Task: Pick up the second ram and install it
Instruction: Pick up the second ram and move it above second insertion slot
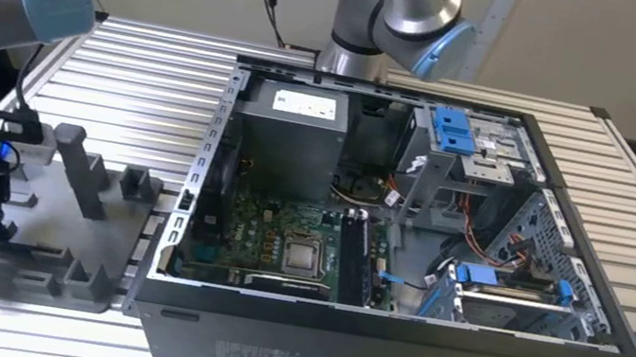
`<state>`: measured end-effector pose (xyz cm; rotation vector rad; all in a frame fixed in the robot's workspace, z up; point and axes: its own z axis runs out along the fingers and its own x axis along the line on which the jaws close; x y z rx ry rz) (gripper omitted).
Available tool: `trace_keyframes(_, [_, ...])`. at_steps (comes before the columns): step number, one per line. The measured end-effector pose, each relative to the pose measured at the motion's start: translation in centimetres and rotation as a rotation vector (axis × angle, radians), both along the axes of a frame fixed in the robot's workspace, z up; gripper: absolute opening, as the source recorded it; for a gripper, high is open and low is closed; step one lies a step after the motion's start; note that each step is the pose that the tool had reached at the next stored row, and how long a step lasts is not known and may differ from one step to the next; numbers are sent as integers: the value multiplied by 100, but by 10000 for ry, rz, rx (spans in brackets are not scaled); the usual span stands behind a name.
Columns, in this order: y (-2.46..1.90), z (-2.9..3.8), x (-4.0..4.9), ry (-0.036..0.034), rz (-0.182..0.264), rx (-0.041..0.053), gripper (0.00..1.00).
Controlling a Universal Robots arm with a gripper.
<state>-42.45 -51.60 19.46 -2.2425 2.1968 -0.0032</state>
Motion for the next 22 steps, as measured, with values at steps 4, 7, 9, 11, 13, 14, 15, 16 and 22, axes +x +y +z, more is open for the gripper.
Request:
trace_keyframes(4, [0, 0, 0, -56, 43, 9, 30])
trace_keyframes(7, [0, 13, -1, -63, 46, 9, 30])
trace_keyframes(9, [1, 30, -1, -64, 46, 10, 30])
trace_keyframes(11, [0, 31, -1, -100, 45, 9, 30])
trace_keyframes(13, [1, 30, -1, -102, 45, 10, 30])
trace_keyframes(14, [1, 30, -1, -102, 46, 10, 30])
trace_keyframes(15, [1, 30, -1, -103, 45, 10, 30])
trace_keyframes(16, [1, 30, -1, -103, 45, 10, 30])
trace_keyframes(22, [0, 31, -1, -105, 46, 9, 15])
